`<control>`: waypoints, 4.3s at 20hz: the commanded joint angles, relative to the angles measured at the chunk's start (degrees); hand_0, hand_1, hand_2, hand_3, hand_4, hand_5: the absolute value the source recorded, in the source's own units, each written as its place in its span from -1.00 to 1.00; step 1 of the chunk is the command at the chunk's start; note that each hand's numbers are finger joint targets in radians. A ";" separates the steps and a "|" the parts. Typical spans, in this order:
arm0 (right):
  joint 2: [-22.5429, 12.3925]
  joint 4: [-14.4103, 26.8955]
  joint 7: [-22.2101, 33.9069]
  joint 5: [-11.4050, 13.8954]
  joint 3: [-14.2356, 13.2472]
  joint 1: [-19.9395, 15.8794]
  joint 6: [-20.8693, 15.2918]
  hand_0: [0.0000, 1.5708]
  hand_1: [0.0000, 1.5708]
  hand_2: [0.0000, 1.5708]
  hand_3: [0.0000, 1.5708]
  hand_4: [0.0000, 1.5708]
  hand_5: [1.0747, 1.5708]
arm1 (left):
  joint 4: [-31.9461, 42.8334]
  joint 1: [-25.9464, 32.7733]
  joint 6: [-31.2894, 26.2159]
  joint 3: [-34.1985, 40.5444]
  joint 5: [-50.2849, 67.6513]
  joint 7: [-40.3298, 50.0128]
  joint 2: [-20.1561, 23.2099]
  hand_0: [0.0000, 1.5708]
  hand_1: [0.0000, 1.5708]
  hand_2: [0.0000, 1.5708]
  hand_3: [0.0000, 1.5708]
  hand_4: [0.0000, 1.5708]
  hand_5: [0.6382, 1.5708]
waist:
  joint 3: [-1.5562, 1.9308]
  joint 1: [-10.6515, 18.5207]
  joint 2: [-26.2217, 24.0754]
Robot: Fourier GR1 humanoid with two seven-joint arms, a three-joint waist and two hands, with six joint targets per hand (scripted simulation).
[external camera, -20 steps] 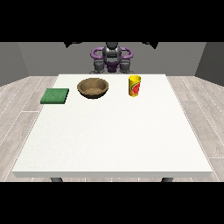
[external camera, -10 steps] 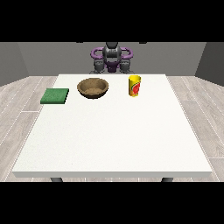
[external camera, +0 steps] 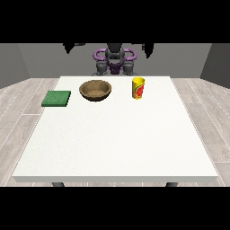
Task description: Pick the cup and pour the ball into the bowl, then pick the bowl and place it on the pad
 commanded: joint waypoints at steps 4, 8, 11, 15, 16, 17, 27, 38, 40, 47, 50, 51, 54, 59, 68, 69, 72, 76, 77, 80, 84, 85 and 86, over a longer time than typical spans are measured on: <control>-3.31 5.47 -10.29 -4.06 -5.27 -3.80 5.46 -1.00 -1.00 -1.00 -1.00 -0.12 0.92 | 10.86 -1.58 -1.82 4.38 -0.48 -19.49 0.75 -1.00 -1.00 -1.00 -1.00 -0.33 0.83 | -0.02 -1.00 11.77; -3.88 5.30 -10.29 -4.98 -6.12 -2.80 6.15 -1.00 -1.00 -1.00 -1.00 -0.13 0.93 | 21.32 -0.41 -4.83 5.85 -0.04 -26.42 1.87 -1.00 -1.00 -1.00 -1.00 -0.61 0.81 | -0.03 -2.65 11.20; -4.48 14.76 -13.67 -5.15 -8.53 -3.80 6.88 -1.00 -1.00 -1.00 -1.00 -0.15 0.96 | 25.62 -4.56 -5.60 5.23 -0.70 -23.40 1.98 -1.00 -1.00 -1.00 -1.00 -0.95 0.76 | 0.00 -0.44 7.52; -5.94 15.92 -13.21 -6.09 -9.32 -2.67 8.95 -1.00 -1.00 -1.00 -1.00 -0.15 0.96 | 34.72 -4.63 -5.58 5.16 -1.69 -27.63 0.63 -1.00 -1.00 -1.00 -1.00 -0.98 0.72 | 0.00 -0.80 4.74; -7.74 19.92 -15.84 -8.52 -12.40 -4.75 10.91 -1.00 -1.00 -1.00 -1.00 -0.15 0.95 | 34.89 -6.16 -5.73 6.10 -1.49 -29.23 1.30 -1.00 -1.00 -1.00 -1.00 -0.86 0.71 | 0.00 -0.41 6.13; -7.42 17.66 -14.37 -7.97 -10.55 -2.74 11.78 -1.00 -1.00 -1.00 -1.00 -0.15 0.96 | 37.11 -9.09 -6.41 8.31 -0.42 -27.26 3.18 -1.00 -1.00 -1.00 -1.00 -0.82 0.70 | 0.00 -2.03 5.52; -11.45 21.70 -16.72 -11.07 -13.68 -4.89 16.65 -1.00 -1.00 -1.00 -1.00 -0.13 0.98 | 54.82 -14.26 -5.15 13.00 0.38 -40.63 3.13 -1.00 -1.00 -1.00 -1.00 -0.18 0.92 | -0.02 -4.48 9.12; -18.61 17.58 -8.64 -19.67 -19.37 -7.65 20.24 -1.00 -1.00 -1.00 -0.81 -0.20 0.98 | 64.32 -16.06 9.79 13.77 -6.28 -49.19 2.69 0.64 0.64 1.00 1.00 0.77 0.74 | -0.01 -9.34 10.34; -17.12 18.75 -6.48 -19.02 -18.19 -7.07 18.54 -1.00 -1.00 -1.00 -0.77 -0.19 0.98 | 63.89 -17.86 12.40 10.95 -9.41 -44.52 2.31 0.64 0.64 1.00 1.00 0.79 0.66 | -0.01 -7.81 6.54; -18.85 29.81 -8.09 -15.42 -19.28 -6.28 18.80 -1.00 -1.00 -1.00 -0.62 -0.19 0.97 | 59.85 -22.92 24.91 -4.03 -28.12 -25.60 0.43 0.67 0.67 1.00 1.00 0.78 0.85 | 0.27 -2.88 -3.40; -17.47 29.74 -7.63 -15.98 -17.93 -7.39 19.06 -1.00 -1.00 -1.00 -0.78 -0.18 0.96 | 64.51 -26.39 29.95 -9.84 -39.32 -18.37 3.59 0.73 0.73 1.00 1.00 0.84 0.92 | 0.48 -4.19 -3.87; -18.27 31.63 -9.13 -16.27 -18.93 -6.90 20.46 -1.00 -1.00 -1.00 -0.75 -0.16 0.97 | 65.14 -29.36 29.76 -10.70 -41.73 -15.56 5.07 0.74 0.74 1.00 1.00 0.85 0.91 | 0.49 -4.67 -2.63; -18.70 34.79 -9.63 -15.90 -19.45 -5.78 21.20 -1.00 -1.00 -1.00 -0.89 -0.14 0.96 | 68.48 -32.79 28.15 -16.37 -50.15 -5.44 3.40 0.73 0.73 1.00 1.00 0.83 0.95 | 0.42 -3.04 -6.01; -19.93 38.98 -11.83 -15.81 -20.79 -7.15 22.17 -1.00 -1.00 -1.00 -1.00 -0.12 0.96 | 69.11 -38.63 23.89 -21.74 -57.40 8.70 -1.59 0.73 0.73 1.00 1.00 0.87 0.91 | 0.10 -1.92 -5.77; -19.22 40.98 -12.02 -15.62 -18.82 -11.00 23.37 -1.00 -1.00 -1.00 -0.77 -0.12 0.94 | 73.01 -51.45 14.37 -29.79 -71.69 25.39 -1.72 0.85 0.85 1.00 1.00 0.60 0.97 | 0.09 -5.01 -3.28; -19.18 41.25 -12.55 -16.16 -19.24 -11.01 23.80 -1.00 -1.00 -1.00 -0.68 -0.11 0.94 | 73.25 -50.39 13.53 -32.04 -73.58 26.17 -1.73 0.89 0.89 1.00 1.00 0.52 0.98 | 0.09 -5.07 -4.33; -16.52 40.81 -13.83 -13.61 -16.75 -9.91 22.57 -1.00 -1.00 -1.00 -0.66 -0.12 0.93 | 73.52 -52.32 7.64 -34.19 -76.01 27.63 -1.73 0.78 0.78 1.00 1.00 0.32 1.00 | 0.06 -5.92 -4.59; -17.67 43.68 -14.45 -13.89 -17.09 -15.10 22.73 -1.00 -1.00 -1.00 -0.58 -0.12 0.93 | 66.92 -50.54 0.28 -40.91 -77.33 32.92 -1.74 -0.48 -0.48 0.71 0.97 0.30 1.00 | 0.06 -7.97 -2.07; -18.75 47.15 -16.73 -13.73 -18.82 -12.09 24.01 -1.00 -1.00 -1.00 -0.58 -0.13 0.92 | 64.48 -50.36 -2.92 -41.63 -76.75 29.48 -1.74 -0.65 -0.65 0.60 0.97 0.32 1.00 | 0.08 -5.08 -3.94; -16.28 44.05 -14.76 -12.75 -16.95 -13.16 20.13 -1.00 -1.00 -1.00 -0.57 -0.12 0.92 | 63.81 -49.65 -5.57 -41.32 -77.42 27.41 -1.74 -0.75 -0.75 0.59 1.00 0.42 1.00 | 0.01 -5.24 -4.92; -18.43 43.57 -9.83 -14.62 -17.72 -15.99 19.47 -1.00 -1.00 -1.00 -0.82 -0.08 0.90 | 60.96 -50.57 -9.50 -39.09 -77.08 26.16 -1.74 -1.00 -1.00 0.34 0.97 0.41 1.00 | 0.00 -4.34 -5.81; -16.53 43.10 -13.80 -13.72 -16.61 -10.56 22.11 -1.00 -1.00 -1.00 -0.77 -0.06 0.93 | 59.39 -47.00 -5.83 -37.80 -76.80 29.52 -1.74 -1.00 -1.00 0.40 0.96 0.41 1.00 | 0.00 -5.26 -6.45; -16.54 43.97 -14.36 -12.48 -17.00 -10.82 19.96 -1.00 -1.00 -1.00 -0.77 -0.06 0.93 | 57.69 -48.10 -3.24 -35.51 -74.90 27.45 -0.40 -1.00 -1.00 0.47 0.90 0.33 0.99 | -0.01 -2.54 -6.95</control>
